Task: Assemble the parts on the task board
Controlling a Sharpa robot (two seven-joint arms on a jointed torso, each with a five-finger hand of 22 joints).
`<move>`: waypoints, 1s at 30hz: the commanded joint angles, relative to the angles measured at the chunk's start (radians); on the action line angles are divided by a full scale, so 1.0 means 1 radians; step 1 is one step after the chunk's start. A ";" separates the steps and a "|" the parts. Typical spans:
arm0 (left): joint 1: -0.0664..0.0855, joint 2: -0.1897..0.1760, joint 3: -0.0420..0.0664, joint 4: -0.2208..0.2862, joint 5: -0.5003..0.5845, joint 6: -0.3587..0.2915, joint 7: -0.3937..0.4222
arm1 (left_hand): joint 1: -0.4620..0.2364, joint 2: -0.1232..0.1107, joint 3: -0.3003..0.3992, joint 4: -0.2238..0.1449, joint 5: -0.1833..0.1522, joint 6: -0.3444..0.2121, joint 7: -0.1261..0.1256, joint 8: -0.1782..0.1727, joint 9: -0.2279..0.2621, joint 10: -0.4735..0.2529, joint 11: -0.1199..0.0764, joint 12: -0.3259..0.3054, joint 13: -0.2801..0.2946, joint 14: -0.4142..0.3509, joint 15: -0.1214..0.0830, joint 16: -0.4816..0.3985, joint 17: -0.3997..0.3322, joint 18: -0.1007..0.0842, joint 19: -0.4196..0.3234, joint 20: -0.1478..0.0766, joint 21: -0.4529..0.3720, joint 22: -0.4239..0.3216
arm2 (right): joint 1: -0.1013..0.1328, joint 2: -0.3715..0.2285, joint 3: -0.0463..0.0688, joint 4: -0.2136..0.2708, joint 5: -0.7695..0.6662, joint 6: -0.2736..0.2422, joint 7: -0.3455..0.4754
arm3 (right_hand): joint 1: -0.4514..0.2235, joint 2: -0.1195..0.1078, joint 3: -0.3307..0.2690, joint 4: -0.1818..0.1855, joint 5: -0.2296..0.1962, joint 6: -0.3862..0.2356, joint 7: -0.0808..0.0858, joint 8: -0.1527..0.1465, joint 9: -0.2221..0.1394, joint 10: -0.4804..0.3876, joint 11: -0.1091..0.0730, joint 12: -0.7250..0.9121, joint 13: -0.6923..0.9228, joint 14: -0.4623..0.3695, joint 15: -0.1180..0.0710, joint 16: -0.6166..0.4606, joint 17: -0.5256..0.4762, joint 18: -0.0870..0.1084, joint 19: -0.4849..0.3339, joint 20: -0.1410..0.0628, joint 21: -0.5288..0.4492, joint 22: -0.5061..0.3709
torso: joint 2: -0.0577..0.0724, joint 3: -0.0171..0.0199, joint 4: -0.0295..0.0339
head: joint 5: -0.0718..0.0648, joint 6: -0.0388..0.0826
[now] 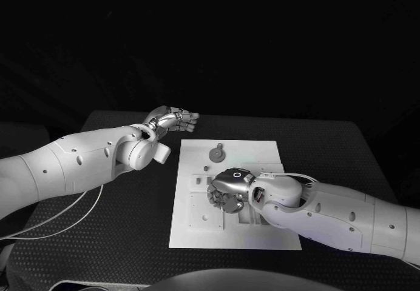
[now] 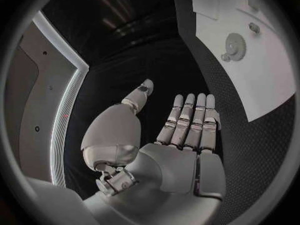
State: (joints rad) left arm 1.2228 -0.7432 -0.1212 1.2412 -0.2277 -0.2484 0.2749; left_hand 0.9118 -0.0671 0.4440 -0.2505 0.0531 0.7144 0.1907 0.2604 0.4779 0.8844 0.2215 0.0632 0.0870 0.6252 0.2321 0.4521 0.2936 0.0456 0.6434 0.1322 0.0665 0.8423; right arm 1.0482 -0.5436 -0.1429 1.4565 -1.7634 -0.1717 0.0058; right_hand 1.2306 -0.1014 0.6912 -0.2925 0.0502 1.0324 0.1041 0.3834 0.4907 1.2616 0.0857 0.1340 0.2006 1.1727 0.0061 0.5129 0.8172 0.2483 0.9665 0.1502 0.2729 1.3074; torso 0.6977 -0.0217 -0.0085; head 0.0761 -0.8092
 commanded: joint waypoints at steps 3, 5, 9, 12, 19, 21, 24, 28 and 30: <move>0.002 0.001 0.001 0.001 0.005 0.009 0.006 | 0.003 -0.002 0.001 -0.007 -0.001 -0.004 0.043 0.003 0.002 0.005 0.001 0.006 -0.001 -0.003 -0.002 -0.006 0.001 0.011 0.006 0.000 0.002 -0.002 | -0.005 0.004 -0.002 -0.005 -0.042 0.011 0.002 | -0.008 0.000 -0.004 -0.001 0.000 0.003 0.000 0.002 0.002 0.006 0.001 -0.006 0.002 0.003 -0.003 0.000 0.001 0.013 0.001 -0.001 0.006 0.024 | 0.000 0.0004 0.0000 | 0.000 -0.001; 0.002 0.001 0.001 0.001 0.005 0.009 0.005 | 0.003 -0.002 0.001 -0.007 -0.001 -0.004 0.043 0.003 0.002 0.005 0.001 0.006 -0.001 -0.004 -0.002 -0.006 0.001 0.011 0.006 0.000 0.002 -0.002 | -0.005 0.004 -0.002 -0.007 -0.042 0.013 0.001 | -0.008 0.000 -0.004 -0.001 0.000 0.003 0.000 0.002 0.002 0.006 0.001 -0.006 0.002 0.003 -0.003 0.000 0.001 0.013 0.001 -0.001 0.006 0.024 | 0.000 0.0004 -0.0002 | 0.000 -0.001; 0.002 0.001 0.001 0.000 0.005 0.010 0.005 | 0.003 -0.002 0.001 -0.007 -0.001 -0.004 0.043 0.003 0.002 0.005 0.001 0.006 -0.002 -0.004 -0.002 -0.006 0.001 0.011 0.006 0.000 0.002 -0.002 | -0.005 0.004 -0.003 -0.010 -0.051 0.014 0.000 | -0.008 0.000 -0.004 -0.001 0.000 0.003 0.000 0.002 0.002 0.006 0.001 -0.006 0.002 0.003 -0.003 0.000 0.001 0.013 0.001 -0.001 0.006 0.024 | 0.000 0.0007 -0.0007 | -0.001 -0.001; 0.002 0.002 0.001 0.000 0.005 0.011 0.005 | 0.003 -0.002 0.001 -0.007 -0.001 -0.004 0.043 0.003 0.002 0.005 0.001 0.006 -0.002 -0.004 -0.002 -0.006 0.001 0.011 0.006 0.000 0.002 -0.002 | -0.006 0.005 -0.003 -0.013 -0.061 0.013 -0.002 | -0.008 0.000 -0.004 -0.001 0.000 0.003 0.000 0.002 0.002 0.006 0.001 -0.006 0.002 0.003 -0.003 0.000 0.002 0.013 0.001 -0.001 0.006 0.024 | 0.000 0.0009 -0.0009 | -0.001 -0.002; 0.002 0.003 0.001 -0.001 0.005 0.011 0.004 | 0.003 -0.002 0.001 -0.007 -0.001 -0.004 0.043 0.003 0.001 0.005 0.001 0.006 -0.003 -0.005 -0.002 -0.007 0.001 0.011 0.006 0.000 0.002 -0.003 | -0.007 0.006 -0.003 -0.017 -0.064 -0.011 -0.005 | -0.007 0.000 -0.004 -0.001 0.000 0.004 -0.001 0.002 0.002 0.007 0.001 -0.007 0.002 0.004 -0.003 0.000 0.002 0.013 0.001 -0.001 0.006 0.025 | 0.000 0.0016 -0.0006 | -0.001 -0.001; 0.001 0.003 0.001 -0.001 0.005 0.011 0.004 | 0.003 -0.002 0.001 -0.007 -0.001 -0.005 0.043 0.003 0.001 0.005 0.001 0.006 -0.003 -0.005 -0.002 -0.007 0.001 0.011 0.006 0.000 0.002 -0.003 | -0.007 0.005 -0.003 -0.017 -0.064 -0.012 -0.004 | -0.007 0.000 -0.004 -0.001 0.000 0.004 -0.001 0.002 0.003 0.007 0.000 -0.007 0.002 0.004 -0.003 0.000 0.002 0.013 0.001 -0.001 0.007 0.025 | 0.000 0.0016 -0.0005 | -0.001 -0.001; 0.001 0.003 0.001 -0.001 0.005 0.012 0.004 | 0.003 -0.002 0.001 -0.007 -0.001 -0.005 0.043 0.003 0.001 0.005 0.001 0.006 -0.003 -0.006 -0.002 -0.007 0.001 0.011 0.006 0.000 0.002 -0.003 | -0.007 0.006 -0.003 -0.016 -0.064 -0.011 -0.002 | -0.007 0.000 -0.004 -0.001 0.000 0.004 -0.001 0.002 0.003 0.007 0.000 -0.007 0.002 0.004 -0.003 0.000 0.002 0.013 0.001 -0.001 0.007 0.025 | 0.000 0.0013 -0.0002 | -0.001 -0.001; 0.001 0.003 0.001 -0.002 0.005 0.012 0.004 | 0.003 -0.002 0.001 -0.007 -0.001 -0.005 0.043 0.003 0.001 0.005 0.001 0.006 -0.003 -0.007 -0.002 -0.008 0.001 0.011 0.006 -0.001 0.002 -0.003 | -0.008 0.009 -0.003 -0.016 -0.061 -0.001 0.000 | -0.007 0.000 -0.004 -0.001 0.000 0.004 -0.001 0.002 0.003 0.007 0.000 -0.007 0.002 0.004 -0.004 0.000 0.003 0.013 0.001 -0.001 0.007 0.025 | 0.000 0.0010 -0.0011 | -0.001 -0.002; 0.001 0.004 0.001 -0.001 0.005 0.012 0.004 | 0.003 -0.002 0.001 -0.007 -0.001 -0.005 0.043 0.003 0.001 0.005 0.001 0.006 -0.003 -0.007 -0.002 -0.008 0.001 0.011 0.006 -0.001 0.002 -0.003 | -0.009 0.013 -0.003 -0.018 -0.061 0.003 0.000 | -0.007 0.000 -0.004 -0.001 0.000 0.004 -0.001 0.002 0.003 0.007 0.000 -0.007 0.002 0.004 -0.004 0.000 0.003 0.013 0.001 -0.001 0.007 0.025 | 0.000 0.0008 -0.0011 | -0.001 -0.002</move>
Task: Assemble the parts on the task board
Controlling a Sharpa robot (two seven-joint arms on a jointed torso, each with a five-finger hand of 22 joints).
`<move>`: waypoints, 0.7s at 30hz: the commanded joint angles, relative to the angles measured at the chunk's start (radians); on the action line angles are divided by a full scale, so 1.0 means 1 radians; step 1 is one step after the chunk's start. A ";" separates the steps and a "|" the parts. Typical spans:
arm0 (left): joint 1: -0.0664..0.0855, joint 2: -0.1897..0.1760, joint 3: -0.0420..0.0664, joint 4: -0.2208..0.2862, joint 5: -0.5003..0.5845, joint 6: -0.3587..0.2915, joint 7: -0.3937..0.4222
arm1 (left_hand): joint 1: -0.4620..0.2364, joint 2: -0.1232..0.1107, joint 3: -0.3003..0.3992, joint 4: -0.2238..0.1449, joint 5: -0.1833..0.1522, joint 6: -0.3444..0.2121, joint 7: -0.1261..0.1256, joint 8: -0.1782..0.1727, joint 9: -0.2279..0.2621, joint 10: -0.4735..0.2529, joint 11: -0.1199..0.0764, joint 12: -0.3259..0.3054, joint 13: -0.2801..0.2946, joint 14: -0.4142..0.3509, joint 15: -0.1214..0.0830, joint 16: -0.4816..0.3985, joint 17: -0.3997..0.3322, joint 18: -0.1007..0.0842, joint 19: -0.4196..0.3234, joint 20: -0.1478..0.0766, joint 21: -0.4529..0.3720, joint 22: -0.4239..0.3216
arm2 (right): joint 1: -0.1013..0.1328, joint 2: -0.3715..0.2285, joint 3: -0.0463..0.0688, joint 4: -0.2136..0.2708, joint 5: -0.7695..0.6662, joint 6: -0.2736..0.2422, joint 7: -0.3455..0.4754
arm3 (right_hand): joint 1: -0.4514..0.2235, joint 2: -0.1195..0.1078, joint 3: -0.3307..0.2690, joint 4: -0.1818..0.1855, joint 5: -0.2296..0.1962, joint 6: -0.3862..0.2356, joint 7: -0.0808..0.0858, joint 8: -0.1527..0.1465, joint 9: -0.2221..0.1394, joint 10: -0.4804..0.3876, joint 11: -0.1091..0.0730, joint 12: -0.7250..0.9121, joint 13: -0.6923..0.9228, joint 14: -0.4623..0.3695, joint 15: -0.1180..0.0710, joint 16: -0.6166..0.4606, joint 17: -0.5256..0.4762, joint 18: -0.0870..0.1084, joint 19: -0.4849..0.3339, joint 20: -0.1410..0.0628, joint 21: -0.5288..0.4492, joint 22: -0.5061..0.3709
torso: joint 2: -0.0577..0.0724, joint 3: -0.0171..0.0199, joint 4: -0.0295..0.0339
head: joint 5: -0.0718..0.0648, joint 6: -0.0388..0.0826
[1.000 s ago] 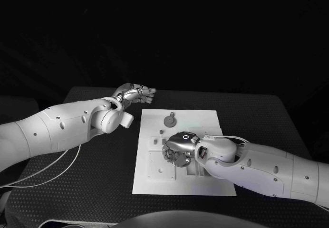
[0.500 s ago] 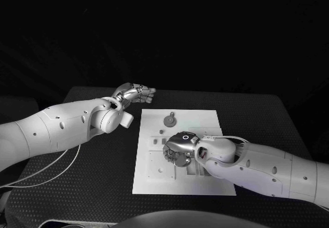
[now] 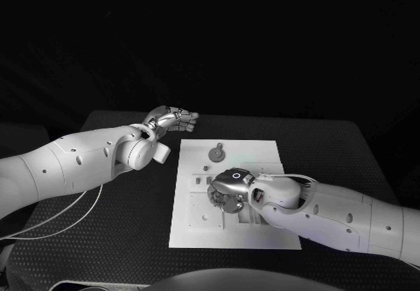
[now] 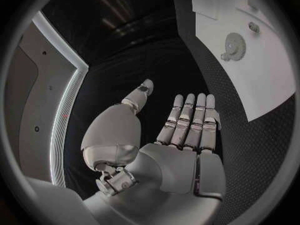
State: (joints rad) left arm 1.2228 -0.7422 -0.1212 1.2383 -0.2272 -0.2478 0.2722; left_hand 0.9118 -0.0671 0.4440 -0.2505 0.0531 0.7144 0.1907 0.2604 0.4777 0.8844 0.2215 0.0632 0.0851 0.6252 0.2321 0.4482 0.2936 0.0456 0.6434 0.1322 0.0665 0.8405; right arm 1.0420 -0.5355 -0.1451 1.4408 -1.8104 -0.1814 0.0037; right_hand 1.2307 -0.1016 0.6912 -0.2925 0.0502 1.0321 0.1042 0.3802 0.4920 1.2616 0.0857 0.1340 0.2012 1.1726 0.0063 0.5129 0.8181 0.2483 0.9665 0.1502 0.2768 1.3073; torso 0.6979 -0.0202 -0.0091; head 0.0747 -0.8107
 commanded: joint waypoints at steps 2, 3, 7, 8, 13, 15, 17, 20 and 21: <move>0.001 0.003 0.001 0.002 0.004 0.012 0.006 | 0.003 -0.002 0.001 -0.007 -0.001 -0.005 0.043 0.003 0.002 0.005 0.001 0.006 -0.002 -0.007 -0.002 -0.004 0.001 0.011 0.006 -0.001 0.002 -0.002 | -0.005 0.007 -0.002 -0.004 -0.013 0.017 0.002 | -0.008 0.000 -0.004 -0.001 0.000 0.004 -0.001 0.005 0.002 0.007 0.000 -0.007 0.002 0.004 -0.004 0.000 0.002 0.013 0.001 -0.001 0.003 0.025 | 0.000 -0.0008 -0.0003 | 0.001 -0.001; 0.001 0.003 0.001 0.002 0.004 0.012 0.006 | 0.003 -0.002 0.001 -0.007 -0.001 -0.005 0.043 0.003 0.002 0.005 0.001 0.006 -0.002 -0.007 -0.002 -0.005 0.001 0.011 0.006 -0.001 0.002 -0.002 | -0.006 0.008 -0.003 -0.004 -0.012 0.022 0.002 | -0.008 0.000 -0.004 -0.001 0.000 0.004 -0.001 0.005 0.002 0.008 0.000 -0.007 0.002 0.004 -0.004 0.000 0.002 0.013 0.001 -0.001 0.003 0.025 | 0.000 -0.0009 0.0001 | 0.000 -0.002; 0.001 0.002 0.001 0.002 0.004 0.011 0.004 | 0.003 -0.002 0.001 -0.007 -0.001 -0.005 0.043 0.003 0.002 0.005 0.002 0.006 -0.002 -0.008 -0.002 -0.005 0.001 0.010 0.006 -0.001 0.002 -0.002 | -0.008 0.011 -0.009 -0.005 -0.012 0.042 0.001 | -0.008 0.000 -0.004 -0.001 0.000 0.004 -0.001 0.004 0.002 0.008 0.000 -0.007 0.002 0.004 -0.004 0.000 0.002 0.013 0.001 -0.001 0.004 0.025 | 0.000 -0.0008 0.0006 | -0.001 -0.004; 0.001 0.002 0.001 0.002 0.004 0.011 0.004 | 0.003 -0.002 0.001 -0.007 -0.001 -0.005 0.043 0.003 0.002 0.005 0.002 0.006 -0.002 -0.008 -0.002 -0.005 0.001 0.010 0.006 -0.001 0.002 -0.002 | -0.008 0.011 -0.010 -0.005 -0.012 0.048 0.000 | -0.008 0.000 -0.004 -0.001 0.000 0.004 -0.001 0.004 0.002 0.008 0.000 -0.007 0.002 0.004 -0.004 -0.001 0.002 0.013 0.001 -0.001 0.004 0.025 | 0.000 -0.0010 0.0006 | -0.001 -0.005; 0.001 0.001 0.001 0.003 0.004 0.012 0.004 | 0.003 -0.002 0.001 -0.007 -0.001 -0.005 0.043 0.003 0.002 0.004 0.002 0.005 -0.002 -0.008 -0.002 -0.005 0.001 0.010 0.006 -0.001 0.002 -0.002 | -0.008 0.008 -0.014 -0.002 -0.002 0.065 -0.002 | -0.009 0.000 -0.005 -0.001 0.000 0.004 -0.001 0.004 0.002 0.008 0.000 -0.007 0.002 0.004 -0.004 -0.001 0.002 0.013 0.001 -0.001 0.004 0.025 | -0.001 -0.0011 0.0005 | -0.002 -0.005; 0.001 0.001 0.001 0.003 0.004 0.013 0.002 | 0.003 -0.003 0.001 -0.007 -0.001 -0.005 0.043 0.003 0.002 0.004 0.002 0.005 -0.003 -0.008 -0.002 -0.005 0.001 0.010 0.006 -0.001 0.002 -0.002 | -0.008 0.009 -0.015 0.000 -0.003 0.066 -0.003 | -0.009 0.000 -0.005 0.000 0.000 0.004 -0.001 0.004 0.002 0.008 0.000 -0.007 0.002 0.004 -0.004 -0.001 0.003 0.013 0.001 -0.001 0.004 0.025 | -0.001 -0.0011 0.0005 | -0.003 -0.006; 0.001 0.001 0.001 0.003 0.004 0.012 0.002 | 0.003 -0.003 0.001 -0.007 -0.001 -0.006 0.044 0.003 0.002 0.004 0.002 0.005 -0.003 -0.009 -0.002 -0.005 0.001 0.010 0.006 -0.001 0.002 -0.003 | -0.008 0.009 -0.016 -0.001 -0.003 0.064 -0.005 | -0.009 0.000 -0.005 -0.001 0.000 0.004 -0.001 0.004 0.002 0.008 0.000 -0.007 0.002 0.004 -0.004 -0.001 0.003 0.013 0.001 -0.001 0.004 0.025 | 0.000 -0.0007 -0.0002 | -0.003 -0.006; 0.001 0.001 0.001 0.003 0.004 0.013 0.002 | 0.003 -0.003 0.001 -0.007 -0.001 -0.006 0.044 0.003 0.002 0.004 0.002 0.005 -0.003 -0.009 -0.002 -0.006 0.001 0.010 0.006 -0.001 0.002 -0.003 | -0.008 0.010 -0.016 -0.004 -0.005 0.054 -0.009 | -0.009 0.000 -0.005 -0.001 0.000 0.004 0.000 0.004 0.003 0.008 0.000 -0.007 0.002 0.004 -0.004 -0.001 0.003 0.013 0.000 -0.001 0.004 0.025 | 0.000 -0.0005 -0.0004 | -0.004 -0.006; 0.001 0.001 0.001 0.003 0.004 0.013 0.002 | 0.003 -0.003 0.001 -0.007 -0.001 -0.006 0.044 0.003 0.002 0.004 0.002 0.005 -0.003 -0.009 -0.002 -0.006 0.001 0.010 0.006 -0.001 0.002 -0.003 | -0.008 0.010 -0.016 -0.005 -0.005 0.050 -0.010 | -0.010 0.000 -0.005 -0.001 0.000 0.004 0.000 0.004 0.003 0.008 0.000 -0.008 0.002 0.004 -0.004 -0.001 0.003 0.013 0.000 -0.001 0.004 0.025 | 0.000 -0.0004 -0.0004 | -0.004 -0.005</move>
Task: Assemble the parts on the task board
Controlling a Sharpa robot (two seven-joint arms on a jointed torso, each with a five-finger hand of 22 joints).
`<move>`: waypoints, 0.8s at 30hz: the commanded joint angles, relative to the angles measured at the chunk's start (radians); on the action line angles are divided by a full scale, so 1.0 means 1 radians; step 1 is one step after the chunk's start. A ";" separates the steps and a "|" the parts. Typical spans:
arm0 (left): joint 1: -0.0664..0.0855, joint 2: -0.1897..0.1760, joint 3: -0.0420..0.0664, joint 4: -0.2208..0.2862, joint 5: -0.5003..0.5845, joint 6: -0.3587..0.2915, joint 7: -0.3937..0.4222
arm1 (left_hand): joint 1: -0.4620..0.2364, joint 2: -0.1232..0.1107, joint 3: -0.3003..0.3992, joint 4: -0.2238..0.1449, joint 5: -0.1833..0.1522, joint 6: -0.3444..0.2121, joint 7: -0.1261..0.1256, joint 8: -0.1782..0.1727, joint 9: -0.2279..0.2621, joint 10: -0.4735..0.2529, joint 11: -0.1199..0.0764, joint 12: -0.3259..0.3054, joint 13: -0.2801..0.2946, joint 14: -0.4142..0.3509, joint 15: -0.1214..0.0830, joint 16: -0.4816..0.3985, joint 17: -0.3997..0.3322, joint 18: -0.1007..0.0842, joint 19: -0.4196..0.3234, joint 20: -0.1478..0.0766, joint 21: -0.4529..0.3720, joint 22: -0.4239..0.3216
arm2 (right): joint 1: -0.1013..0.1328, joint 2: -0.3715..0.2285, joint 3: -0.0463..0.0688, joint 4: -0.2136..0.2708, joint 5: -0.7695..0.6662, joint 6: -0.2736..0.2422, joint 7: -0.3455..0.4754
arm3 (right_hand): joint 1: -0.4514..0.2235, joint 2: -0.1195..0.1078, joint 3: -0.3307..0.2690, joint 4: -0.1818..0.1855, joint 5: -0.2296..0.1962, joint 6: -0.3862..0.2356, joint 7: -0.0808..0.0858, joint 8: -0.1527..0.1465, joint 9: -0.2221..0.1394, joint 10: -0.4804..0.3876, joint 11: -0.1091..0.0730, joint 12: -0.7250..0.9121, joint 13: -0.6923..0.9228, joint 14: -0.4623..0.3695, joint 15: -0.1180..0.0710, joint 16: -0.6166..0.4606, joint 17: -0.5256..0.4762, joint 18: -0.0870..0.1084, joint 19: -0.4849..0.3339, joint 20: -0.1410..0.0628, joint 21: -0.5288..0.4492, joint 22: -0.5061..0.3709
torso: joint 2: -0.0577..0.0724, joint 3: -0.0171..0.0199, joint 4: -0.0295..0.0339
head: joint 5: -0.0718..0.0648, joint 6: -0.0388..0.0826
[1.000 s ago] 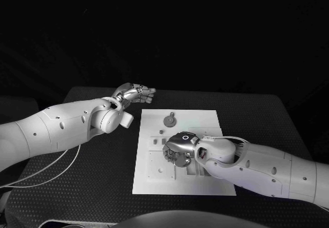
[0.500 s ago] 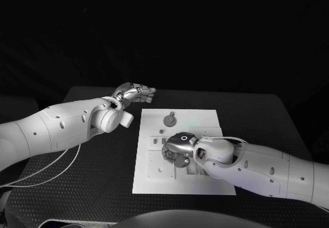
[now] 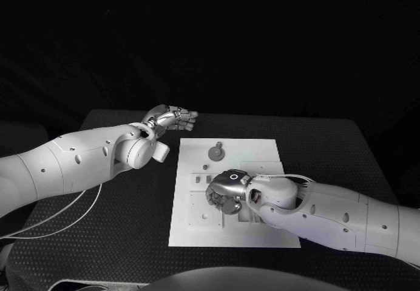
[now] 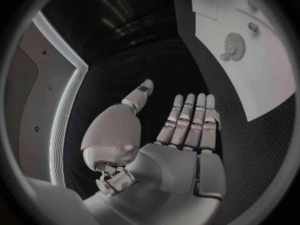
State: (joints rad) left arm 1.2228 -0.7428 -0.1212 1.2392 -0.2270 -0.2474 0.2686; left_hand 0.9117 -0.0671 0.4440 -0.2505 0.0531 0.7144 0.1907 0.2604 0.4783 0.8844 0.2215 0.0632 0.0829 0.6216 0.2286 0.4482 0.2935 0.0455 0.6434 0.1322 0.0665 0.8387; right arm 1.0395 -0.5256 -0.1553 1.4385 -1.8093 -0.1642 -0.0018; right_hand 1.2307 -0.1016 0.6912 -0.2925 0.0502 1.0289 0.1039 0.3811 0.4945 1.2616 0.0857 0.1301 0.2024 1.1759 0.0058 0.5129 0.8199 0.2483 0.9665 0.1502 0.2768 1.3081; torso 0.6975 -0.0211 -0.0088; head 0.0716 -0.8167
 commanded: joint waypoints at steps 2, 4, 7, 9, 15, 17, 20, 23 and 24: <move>0.001 0.001 0.001 0.002 0.004 0.013 0.005 | 0.003 -0.003 0.001 -0.007 -0.001 -0.006 0.044 0.003 0.001 0.003 0.002 0.005 -0.001 -0.006 0.002 -0.006 0.001 0.010 0.007 -0.001 0.002 -0.001 | -0.005 -0.001 -0.006 -0.005 -0.005 0.020 -0.006 | -0.011 0.001 -0.005 0.000 0.000 0.005 0.001 0.001 0.000 0.006 0.001 -0.006 0.001 -0.001 -0.002 -0.003 0.001 0.013 -0.002 0.000 0.004 0.024 | 0.000 0.0003 -0.0006 | -0.001 0.001; 0.002 0.001 0.001 0.002 0.004 0.012 0.005 | 0.003 -0.003 0.001 -0.007 -0.001 -0.006 0.044 0.003 0.001 0.003 0.002 0.005 -0.002 -0.006 0.002 -0.006 0.001 0.010 0.007 -0.001 0.002 -0.001 | -0.005 -0.002 -0.006 -0.007 0.001 0.010 -0.004 | -0.015 0.001 -0.005 0.000 0.000 -0.004 0.005 -0.005 0.000 -0.003 0.006 -0.012 -0.001 -0.009 0.001 -0.009 0.001 0.012 -0.009 0.001 0.002 0.023 | 0.000 0.0004 -0.0008 | -0.002 0.002; 0.002 0.001 0.001 0.002 0.004 0.013 0.003 | 0.003 -0.003 0.001 -0.007 -0.001 -0.007 0.044 0.003 0.001 0.003 0.002 0.005 -0.002 -0.006 0.002 -0.006 0.001 0.010 0.007 -0.001 0.002 -0.001 | -0.005 -0.004 -0.006 -0.008 0.021 -0.006 0.001 | -0.027 -0.024 -0.012 0.001 0.000 -0.058 0.026 -0.038 -0.012 -0.042 0.026 -0.037 -0.011 -0.031 0.013 -0.023 -0.001 0.008 -0.029 0.005 -0.004 0.023 | 0.000 0.0007 -0.0012 | -0.002 0.002; 0.002 0.001 0.001 0.002 0.004 0.013 0.003 | 0.003 -0.004 0.001 -0.007 -0.001 -0.007 0.044 0.003 0.001 0.003 0.002 0.005 -0.002 -0.007 0.002 -0.007 0.001 0.010 0.007 -0.001 0.002 -0.002 | -0.005 -0.005 -0.006 -0.008 0.023 -0.018 0.002 | -0.032 -0.038 -0.018 0.002 0.000 -0.086 0.039 -0.054 -0.019 -0.058 0.033 -0.046 -0.015 -0.044 0.020 -0.030 -0.001 0.004 -0.042 0.008 -0.007 0.023 | 0.000 0.0007 -0.0010 | -0.002 0.002; 0.002 0.001 0.001 0.001 0.004 0.014 0.003 | 0.003 -0.004 0.001 -0.007 -0.001 -0.007 0.044 0.003 0.001 0.002 0.002 0.005 -0.003 -0.007 0.002 -0.007 0.001 0.010 0.007 -0.001 0.002 -0.002 | -0.005 -0.014 -0.006 -0.006 0.028 -0.070 0.000 | -0.037 -0.073 -0.034 0.004 0.000 -0.172 0.032 -0.098 -0.038 -0.131 0.066 -0.066 -0.034 -0.097 0.048 -0.058 -0.003 -0.009 -0.099 0.017 -0.023 0.024 | 0.000 0.0007 -0.0003 | -0.004 0.006; 0.002 0.001 0.001 0.001 0.004 0.014 0.003 | 0.003 -0.004 0.001 -0.007 -0.001 -0.007 0.044 0.003 0.001 0.002 0.002 0.005 -0.003 -0.007 0.002 -0.007 0.001 0.010 0.007 -0.001 0.002 -0.002 | -0.005 -0.019 -0.006 -0.002 0.028 -0.077 -0.002 | -0.036 -0.081 -0.035 0.005 0.000 -0.187 0.029 -0.104 -0.042 -0.150 0.073 -0.066 -0.039 -0.110 0.054 -0.064 -0.003 -0.013 -0.113 0.019 -0.026 0.024 | 0.000 0.0009 -0.0002 | -0.004 0.006; 0.002 -0.001 0.001 0.001 0.004 0.014 0.002 | 0.003 -0.004 0.001 -0.007 -0.001 -0.008 0.044 0.003 0.001 0.002 0.002 0.005 -0.003 -0.008 0.002 -0.007 0.001 0.010 0.007 -0.001 0.002 -0.002 | -0.005 -0.030 -0.005 0.006 0.028 -0.095 -0.004 | -0.035 -0.090 -0.036 0.005 0.000 -0.197 0.032 -0.107 -0.044 -0.163 0.077 -0.065 -0.042 -0.120 0.059 -0.067 -0.001 -0.016 -0.125 0.021 -0.027 0.025 | 0.000 0.0006 -0.0007 | -0.005 0.007; 0.002 -0.002 0.001 0.000 0.004 0.013 0.002 | 0.003 -0.005 0.001 -0.007 -0.001 -0.008 0.044 0.003 0.001 0.002 0.002 0.004 -0.003 -0.008 0.002 -0.008 0.001 0.010 0.007 -0.001 0.002 -0.002 | -0.002 -0.041 -0.005 0.016 0.028 -0.104 -0.005 | -0.033 -0.095 -0.035 0.006 0.000 -0.203 0.033 -0.108 -0.046 -0.168 0.079 -0.064 -0.043 -0.123 0.060 -0.068 0.000 -0.017 -0.129 0.022 -0.027 0.025 | 0.000 0.0005 -0.0011 | -0.006 0.009; 0.002 -0.002 0.001 0.000 0.004 0.013 0.002 | 0.003 -0.005 0.001 -0.007 -0.001 -0.008 0.044 0.003 0.001 0.001 0.002 0.004 -0.003 -0.008 0.002 -0.008 0.001 0.010 0.007 -0.001 0.002 -0.002 | 0.000 -0.046 -0.005 0.020 0.028 -0.107 -0.005 | -0.033 -0.095 -0.035 0.006 0.000 -0.203 0.033 -0.108 -0.046 -0.168 0.079 -0.063 -0.043 -0.124 0.061 -0.068 0.000 -0.017 -0.130 0.022 -0.026 0.025 | 0.000 0.0004 -0.0011 | -0.006 0.010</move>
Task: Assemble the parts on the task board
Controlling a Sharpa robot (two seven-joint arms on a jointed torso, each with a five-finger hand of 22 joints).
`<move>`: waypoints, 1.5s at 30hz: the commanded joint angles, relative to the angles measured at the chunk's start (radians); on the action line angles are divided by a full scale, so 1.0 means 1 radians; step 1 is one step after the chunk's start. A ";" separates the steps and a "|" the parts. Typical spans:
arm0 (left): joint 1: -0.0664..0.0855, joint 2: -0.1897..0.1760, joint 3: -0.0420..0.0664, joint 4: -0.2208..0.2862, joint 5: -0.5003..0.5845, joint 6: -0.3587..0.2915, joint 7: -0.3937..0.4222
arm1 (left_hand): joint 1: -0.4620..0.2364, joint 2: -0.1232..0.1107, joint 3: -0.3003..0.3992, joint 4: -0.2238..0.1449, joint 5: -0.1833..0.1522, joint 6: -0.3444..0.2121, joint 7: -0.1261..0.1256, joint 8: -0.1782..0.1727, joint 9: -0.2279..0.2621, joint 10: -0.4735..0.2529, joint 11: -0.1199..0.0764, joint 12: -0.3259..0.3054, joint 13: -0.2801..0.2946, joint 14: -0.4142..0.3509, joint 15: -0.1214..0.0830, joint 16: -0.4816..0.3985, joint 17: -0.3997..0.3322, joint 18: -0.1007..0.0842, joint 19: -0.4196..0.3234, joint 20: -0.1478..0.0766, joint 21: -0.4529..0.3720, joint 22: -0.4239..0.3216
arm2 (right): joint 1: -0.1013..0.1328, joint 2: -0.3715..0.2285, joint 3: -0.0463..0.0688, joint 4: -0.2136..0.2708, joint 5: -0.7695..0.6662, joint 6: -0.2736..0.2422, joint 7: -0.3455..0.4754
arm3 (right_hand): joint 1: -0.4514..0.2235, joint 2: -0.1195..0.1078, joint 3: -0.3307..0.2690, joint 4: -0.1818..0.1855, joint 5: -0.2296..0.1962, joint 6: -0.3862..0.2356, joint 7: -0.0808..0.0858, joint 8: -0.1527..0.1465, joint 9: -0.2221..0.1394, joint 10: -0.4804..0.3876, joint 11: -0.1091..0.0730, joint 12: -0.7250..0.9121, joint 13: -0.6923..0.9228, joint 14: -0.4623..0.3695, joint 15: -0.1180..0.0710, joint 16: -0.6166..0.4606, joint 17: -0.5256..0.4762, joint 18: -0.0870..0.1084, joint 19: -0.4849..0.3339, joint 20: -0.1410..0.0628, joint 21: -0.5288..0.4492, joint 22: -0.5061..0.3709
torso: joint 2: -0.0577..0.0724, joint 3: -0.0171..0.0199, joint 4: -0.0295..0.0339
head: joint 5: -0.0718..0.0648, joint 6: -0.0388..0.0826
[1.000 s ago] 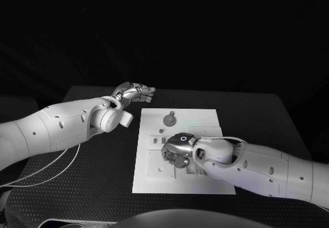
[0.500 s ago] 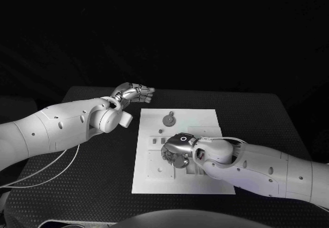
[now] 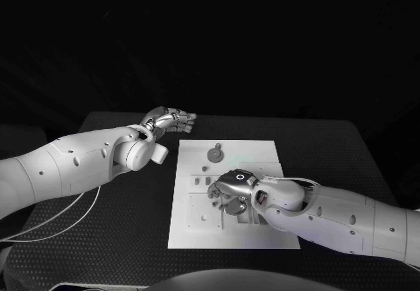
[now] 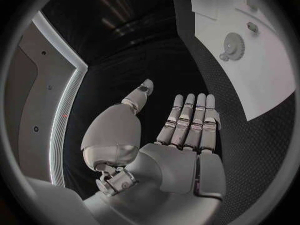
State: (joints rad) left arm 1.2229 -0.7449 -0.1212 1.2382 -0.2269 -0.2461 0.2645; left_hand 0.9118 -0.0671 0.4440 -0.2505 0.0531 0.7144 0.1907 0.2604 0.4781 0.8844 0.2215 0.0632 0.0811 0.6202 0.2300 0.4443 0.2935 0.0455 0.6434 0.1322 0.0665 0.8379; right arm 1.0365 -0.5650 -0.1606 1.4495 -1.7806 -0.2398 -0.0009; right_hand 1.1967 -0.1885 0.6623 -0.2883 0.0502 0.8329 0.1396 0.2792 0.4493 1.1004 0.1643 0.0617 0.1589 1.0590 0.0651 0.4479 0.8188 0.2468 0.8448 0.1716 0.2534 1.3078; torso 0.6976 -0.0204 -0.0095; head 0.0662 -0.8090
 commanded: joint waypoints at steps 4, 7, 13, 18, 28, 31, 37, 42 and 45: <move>0.001 0.000 0.001 0.002 0.004 0.013 0.007 | 0.003 -0.005 0.001 -0.008 -0.001 -0.008 0.044 0.003 0.001 0.001 0.001 0.004 -0.002 -0.007 0.001 -0.004 0.001 0.010 0.008 -0.001 0.002 -0.002 | 0.019 -0.040 0.001 0.035 0.002 -0.062 0.004 | 0.002 -0.007 -0.004 0.003 0.000 -0.003 0.004 -0.002 0.000 -0.006 0.000 0.009 0.001 -0.006 0.001 -0.002 0.004 -0.015 -0.009 0.000 0.000 0.026 | 0.000 -0.0002 0.0008 | -0.005 0.004; 0.001 -0.004 0.001 0.003 0.004 0.012 0.007 | 0.003 -0.005 0.001 -0.008 -0.001 -0.008 0.044 0.003 0.001 0.001 0.001 0.004 -0.002 -0.007 0.001 -0.004 0.001 0.010 0.008 -0.001 0.002 -0.002 | 0.036 -0.076 0.012 0.062 0.023 -0.075 0.010 | 0.006 -0.003 -0.003 0.003 0.000 0.001 0.010 0.004 0.001 0.018 -0.012 0.024 0.008 0.013 -0.009 0.011 0.011 -0.010 0.007 -0.003 0.016 0.027 | 0.000 -0.0001 0.0000 | -0.006 0.007; 0.001 -0.007 0.001 0.004 0.004 -0.001 0.020 | 0.004 -0.004 0.002 -0.008 -0.001 -0.007 0.044 0.004 0.001 0.003 0.000 0.006 -0.002 -0.006 0.000 -0.004 0.002 0.010 0.008 -0.001 0.003 -0.003 | 0.084 -0.169 0.048 0.114 0.048 -0.047 0.003 | -0.002 -0.001 -0.006 0.006 0.000 0.009 0.019 0.014 0.000 0.069 -0.038 0.052 0.027 0.063 -0.036 0.044 0.029 0.004 0.053 -0.010 0.061 0.027 | 0.000 -0.0006 -0.0018 | -0.011 0.014; 0.001 -0.009 0.001 0.002 0.004 -0.004 0.021 | 0.006 -0.004 0.003 -0.009 -0.001 -0.003 0.042 0.007 0.003 0.007 -0.003 0.008 -0.003 -0.004 -0.006 -0.002 0.004 0.010 0.010 -0.002 0.003 -0.004 | 0.117 -0.220 0.058 0.113 0.014 -0.005 -0.018 | -0.055 -0.045 -0.019 0.034 -0.001 0.003 0.015 0.014 -0.002 0.071 -0.039 0.051 0.029 0.065 -0.038 0.047 0.031 0.005 0.056 -0.009 0.071 0.025 | 0.000 0.0004 -0.0030 | -0.015 0.021; 0.001 -0.008 0.001 -0.006 0.004 -0.002 0.021 | 0.006 -0.004 0.003 -0.009 -0.001 -0.002 0.042 0.008 0.003 0.008 -0.003 0.008 -0.003 -0.005 -0.007 -0.003 0.004 0.009 0.010 -0.003 0.003 -0.005 | 0.122 -0.259 0.057 0.092 -0.022 0.100 -0.067 | -0.097 -0.101 -0.013 0.077 0.000 -0.036 -0.011 0.003 -0.013 -0.004 -0.008 0.008 0.015 0.026 -0.014 0.032 0.029 -0.001 0.016 -0.004 0.066 0.024 | 0.001 0.0030 -0.0013 | -0.012 0.020; 0.001 -0.009 0.001 -0.006 0.004 -0.001 0.020 | 0.006 -0.004 0.003 -0.009 -0.001 -0.002 0.042 0.008 0.003 0.008 -0.003 0.008 -0.003 -0.005 -0.007 -0.003 0.004 0.009 0.010 -0.003 0.003 -0.005 | 0.121 -0.251 0.055 0.079 -0.023 0.107 -0.065 | -0.119 -0.107 -0.025 0.088 0.000 -0.064 -0.016 -0.007 -0.019 -0.047 0.008 0.001 0.006 -0.003 0.002 0.021 0.027 -0.008 -0.015 0.000 0.056 0.023 | 0.001 0.0015 -0.0006 | -0.010 0.021; 0.001 -0.004 0.001 -0.008 0.004 0.001 0.020 | 0.006 -0.005 0.003 -0.009 -0.001 -0.002 0.042 0.008 0.003 0.008 -0.003 0.008 -0.004 -0.006 -0.007 -0.003 0.004 0.008 0.010 -0.003 0.003 -0.005 | 0.114 -0.228 0.047 0.058 -0.024 0.102 -0.059 | -0.122 -0.106 -0.025 0.095 -0.001 -0.068 -0.023 -0.004 -0.019 -0.057 0.009 0.006 0.005 -0.008 0.003 0.024 0.029 -0.009 -0.022 0.001 0.058 0.025 | 0.001 0.0015 0.0006 | -0.013 0.020; 0.001 -0.004 0.001 -0.009 0.004 0.002 0.019 | 0.006 -0.005 0.003 -0.009 -0.001 -0.003 0.042 0.008 0.003 0.008 -0.003 0.007 -0.004 -0.007 -0.007 -0.004 0.004 0.008 0.010 -0.003 0.003 -0.005 | 0.106 -0.207 0.042 0.028 -0.024 0.086 -0.048 | -0.101 -0.098 -0.007 0.102 -0.001 -0.058 -0.012 0.008 -0.016 -0.051 0.002 0.014 0.008 0.011 -0.006 0.039 0.036 -0.002 -0.004 -0.002 0.075 0.026 | 0.000 0.0005 0.0019 | -0.014 0.019; 0.001 -0.004 0.001 -0.010 0.004 0.003 0.019 | 0.006 -0.004 0.003 -0.009 -0.001 -0.003 0.042 0.008 0.003 0.008 -0.003 0.007 -0.004 -0.007 -0.007 -0.004 0.004 0.008 0.010 -0.003 0.003 -0.005 | 0.101 -0.197 0.041 0.015 -0.024 0.082 -0.041 | -0.085 -0.084 0.000 0.101 -0.001 -0.044 -0.006 0.019 -0.012 -0.030 -0.006 0.027 0.014 0.023 -0.013 0.047 0.039 0.001 0.007 -0.004 0.085 0.026 | 0.000 -0.0004 0.0015 | -0.014 0.018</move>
State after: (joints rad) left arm 1.2228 -0.7507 -0.1214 1.2269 -0.2267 -0.2483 0.2697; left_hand 0.9117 -0.0671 0.4463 -0.2528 0.0531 0.7144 0.1907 0.2641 0.4795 0.8882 0.2177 0.0679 0.0784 0.6145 0.2286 0.4444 0.2959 0.0448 0.6470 0.1285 0.0665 0.8335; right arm 1.1396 -0.7651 -0.1192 1.4681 -1.7892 -0.1653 -0.0524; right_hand 1.1064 -0.2702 0.6589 -0.1881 0.0502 0.7851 0.1374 0.2970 0.4368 1.0667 0.1564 0.0882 0.1722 1.0788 0.0490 0.4941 0.8576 0.2338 0.8478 0.1669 0.3368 1.3082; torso 0.6982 -0.0198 -0.0081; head 0.0521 -0.7895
